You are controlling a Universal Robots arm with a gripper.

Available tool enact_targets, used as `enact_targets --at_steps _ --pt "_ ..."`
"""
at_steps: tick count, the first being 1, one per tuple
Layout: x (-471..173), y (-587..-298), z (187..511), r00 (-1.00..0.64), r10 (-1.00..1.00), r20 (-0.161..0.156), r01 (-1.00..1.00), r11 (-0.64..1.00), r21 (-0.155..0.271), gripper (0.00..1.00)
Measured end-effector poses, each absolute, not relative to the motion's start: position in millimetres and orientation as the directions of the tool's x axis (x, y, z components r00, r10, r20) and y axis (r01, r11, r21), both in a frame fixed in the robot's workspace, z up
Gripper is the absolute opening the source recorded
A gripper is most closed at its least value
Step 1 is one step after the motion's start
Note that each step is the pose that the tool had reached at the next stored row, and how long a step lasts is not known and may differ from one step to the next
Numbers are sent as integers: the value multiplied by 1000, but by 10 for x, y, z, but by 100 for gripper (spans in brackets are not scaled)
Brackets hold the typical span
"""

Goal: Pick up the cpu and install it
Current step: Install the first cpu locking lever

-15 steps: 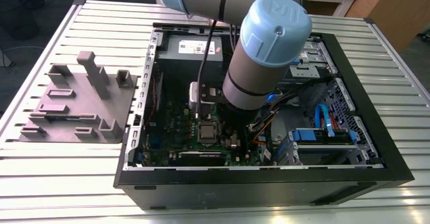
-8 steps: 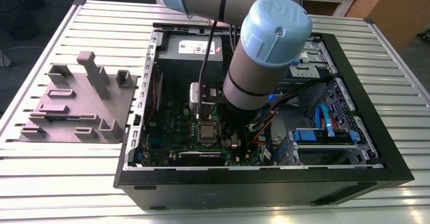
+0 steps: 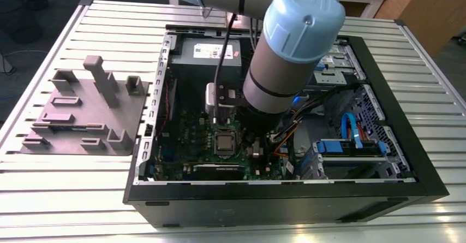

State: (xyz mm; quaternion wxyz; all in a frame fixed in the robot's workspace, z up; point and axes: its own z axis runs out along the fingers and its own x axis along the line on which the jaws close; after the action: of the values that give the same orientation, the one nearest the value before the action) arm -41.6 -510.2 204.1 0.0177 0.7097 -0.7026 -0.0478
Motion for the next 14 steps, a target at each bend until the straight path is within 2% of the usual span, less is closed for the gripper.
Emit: enact_targets --at_steps 10,14 --pt "-416 -5101 2411 9 -999 -43 -996 -12 92 11" --pt "-416 -5101 2416 9 -999 -43 -996 -12 92 11"
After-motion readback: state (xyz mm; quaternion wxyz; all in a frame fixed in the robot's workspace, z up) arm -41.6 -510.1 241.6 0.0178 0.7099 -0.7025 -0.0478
